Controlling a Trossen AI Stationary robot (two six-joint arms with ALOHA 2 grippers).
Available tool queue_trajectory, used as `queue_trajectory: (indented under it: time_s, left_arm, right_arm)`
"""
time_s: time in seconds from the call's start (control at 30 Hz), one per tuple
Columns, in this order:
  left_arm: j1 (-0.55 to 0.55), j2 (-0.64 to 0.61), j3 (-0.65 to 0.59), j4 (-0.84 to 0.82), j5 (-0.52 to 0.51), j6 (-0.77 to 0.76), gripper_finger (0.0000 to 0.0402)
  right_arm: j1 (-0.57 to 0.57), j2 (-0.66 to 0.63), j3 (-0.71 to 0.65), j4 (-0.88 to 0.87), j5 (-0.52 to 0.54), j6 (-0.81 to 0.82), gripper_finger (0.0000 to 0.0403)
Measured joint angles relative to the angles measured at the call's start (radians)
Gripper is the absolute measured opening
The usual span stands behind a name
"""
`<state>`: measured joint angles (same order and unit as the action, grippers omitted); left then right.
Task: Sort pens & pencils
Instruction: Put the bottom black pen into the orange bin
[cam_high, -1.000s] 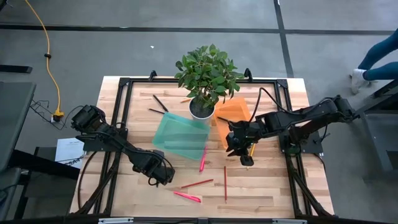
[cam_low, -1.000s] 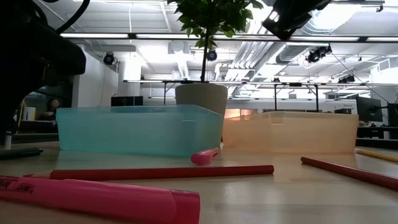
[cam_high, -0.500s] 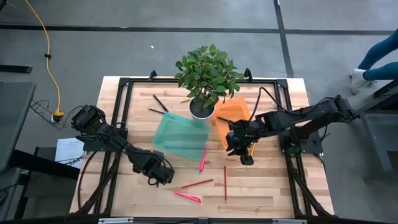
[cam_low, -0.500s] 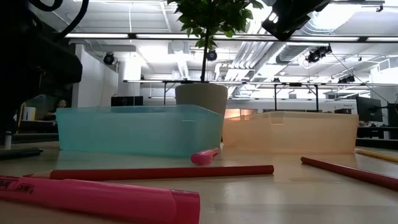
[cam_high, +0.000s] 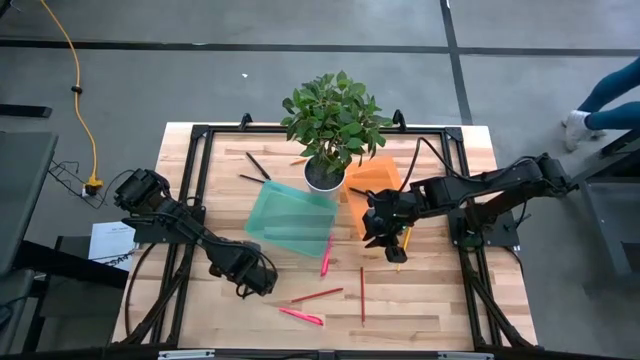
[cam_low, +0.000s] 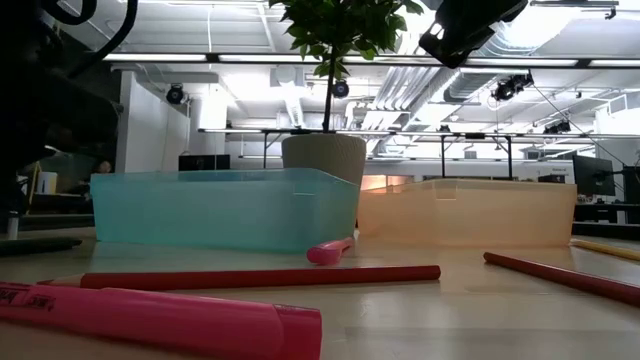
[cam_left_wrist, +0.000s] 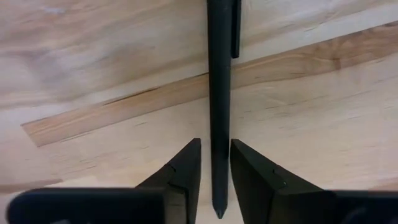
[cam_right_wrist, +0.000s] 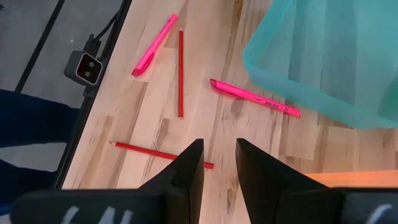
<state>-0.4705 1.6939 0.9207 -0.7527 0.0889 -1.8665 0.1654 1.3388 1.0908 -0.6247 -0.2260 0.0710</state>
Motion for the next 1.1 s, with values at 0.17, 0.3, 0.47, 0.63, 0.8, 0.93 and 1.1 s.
queue_trajectory:
  time_s: [0.17, 0.3, 0.47, 0.63, 0.8, 0.93, 1.1]
  left_arm:
    - [0.0, 0.0, 0.0, 0.013, -0.014, 0.002, 0.0043]
    - [0.0, 0.0, 0.0, 0.013, -0.016, 0.003, 0.0038]
    - [0.0, 0.0, 0.0, 0.015, -0.018, 0.004, 0.0045]
    - [0.0, 0.0, 0.0, 0.016, -0.018, 0.007, 0.0058]
    - [0.0, 0.0, 0.0, 0.015, -0.017, 0.007, 0.0062]
    - [0.0, -0.002, -0.029, 0.069, 0.001, 0.002, 0.0062]
    - [0.001, -0.005, -0.043, 0.092, 0.01, -0.004, 0.0062]
  right_arm:
    - [-0.01, 0.0, 0.0, 0.0, -0.01, -0.001, 0.0084]
    - [-0.011, 0.0, 0.0, 0.0, -0.01, -0.005, 0.0084]
    - [-0.011, 0.0, 0.0, 0.0, -0.01, -0.009, 0.0084]
    - [-0.011, 0.0, 0.0, 0.0, -0.01, -0.009, 0.0084]
    - [-0.011, 0.0, 0.0, -0.001, -0.01, -0.01, 0.0084]
    - [-0.011, 0.0, 0.0, -0.001, -0.01, -0.009, 0.0084]
    - [-0.011, 0.0, 0.0, -0.009, -0.01, -0.009, 0.0084]
